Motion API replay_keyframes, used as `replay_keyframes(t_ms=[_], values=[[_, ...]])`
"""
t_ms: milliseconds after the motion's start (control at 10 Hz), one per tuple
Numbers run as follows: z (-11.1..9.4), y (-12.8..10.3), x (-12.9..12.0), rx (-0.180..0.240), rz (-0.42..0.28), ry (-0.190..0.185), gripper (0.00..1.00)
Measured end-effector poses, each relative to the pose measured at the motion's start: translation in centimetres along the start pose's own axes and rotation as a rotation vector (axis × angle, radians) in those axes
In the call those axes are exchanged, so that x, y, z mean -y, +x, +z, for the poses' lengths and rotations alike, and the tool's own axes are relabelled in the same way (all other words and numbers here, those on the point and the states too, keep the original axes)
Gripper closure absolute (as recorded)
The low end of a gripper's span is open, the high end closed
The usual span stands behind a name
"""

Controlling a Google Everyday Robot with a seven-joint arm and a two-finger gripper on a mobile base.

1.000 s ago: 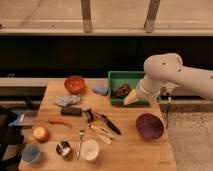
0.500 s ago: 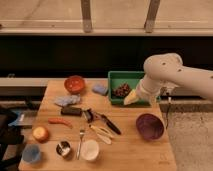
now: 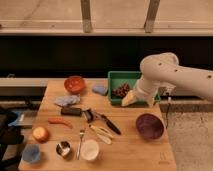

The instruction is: Place banana in tray

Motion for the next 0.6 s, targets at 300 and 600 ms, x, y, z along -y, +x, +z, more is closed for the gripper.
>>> replay_keyframes(t_ms=[300,600], values=[[0.0,0.0,0.2,0.001,-0.002,0.005,0.2],[0.8,0.4,-1.4,-0.027,-0.07,-0.005,0.2]])
